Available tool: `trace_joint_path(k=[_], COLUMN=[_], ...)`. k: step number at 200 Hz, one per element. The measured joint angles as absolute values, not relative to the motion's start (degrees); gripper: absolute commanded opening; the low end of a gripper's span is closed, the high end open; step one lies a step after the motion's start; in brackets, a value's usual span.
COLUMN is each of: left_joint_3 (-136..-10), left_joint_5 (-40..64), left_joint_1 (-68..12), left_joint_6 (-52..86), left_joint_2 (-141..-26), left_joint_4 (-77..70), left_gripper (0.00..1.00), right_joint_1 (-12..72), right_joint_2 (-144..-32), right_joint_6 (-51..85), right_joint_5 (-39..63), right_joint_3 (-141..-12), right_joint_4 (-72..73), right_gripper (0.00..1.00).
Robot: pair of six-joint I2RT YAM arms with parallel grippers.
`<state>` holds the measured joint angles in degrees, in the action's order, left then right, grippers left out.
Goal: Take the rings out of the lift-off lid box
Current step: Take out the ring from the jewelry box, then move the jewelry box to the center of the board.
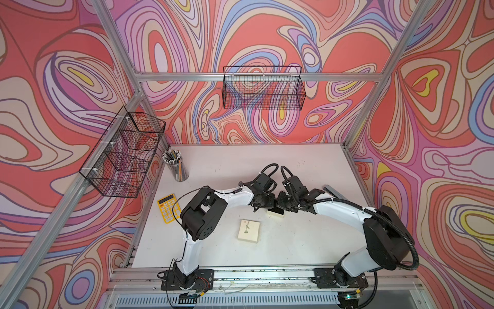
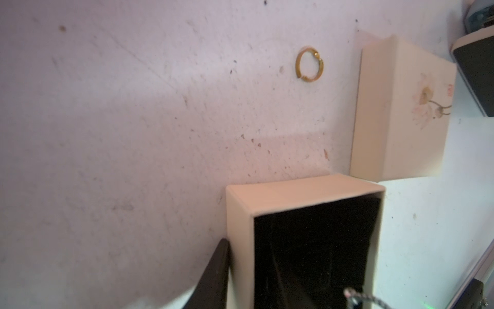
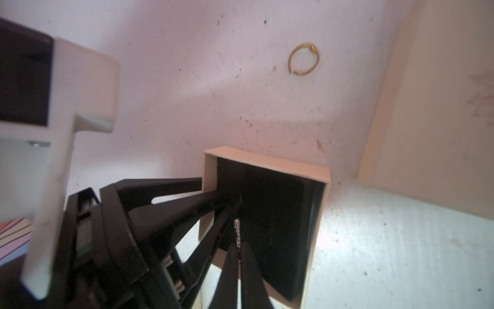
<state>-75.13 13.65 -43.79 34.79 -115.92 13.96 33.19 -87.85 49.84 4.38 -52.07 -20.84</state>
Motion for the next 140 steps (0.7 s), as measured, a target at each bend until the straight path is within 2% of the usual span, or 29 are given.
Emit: trace_joint_path(k=[85,140], left_joint_3=[-72.8,-69.0], left_joint_5=[11.8,8.4], left_joint_1=[-43.9,-43.4], left_joint_6=[34.1,32.5], left_joint_2=[-113.6,-109.8], left_joint_4=[15.2,17.8], left_gripper=[0.33,0.37], right_joint_1=[28.0,26.7], right_joint_2=[-87.6,-98.1], right_joint_6=[48.4,43.3], right_joint_5=[6.3,1.8], right_joint_3=[-52.4,-63.9], right_joint_4=[-20.9,-25.1], right_gripper=[0.0,0.0])
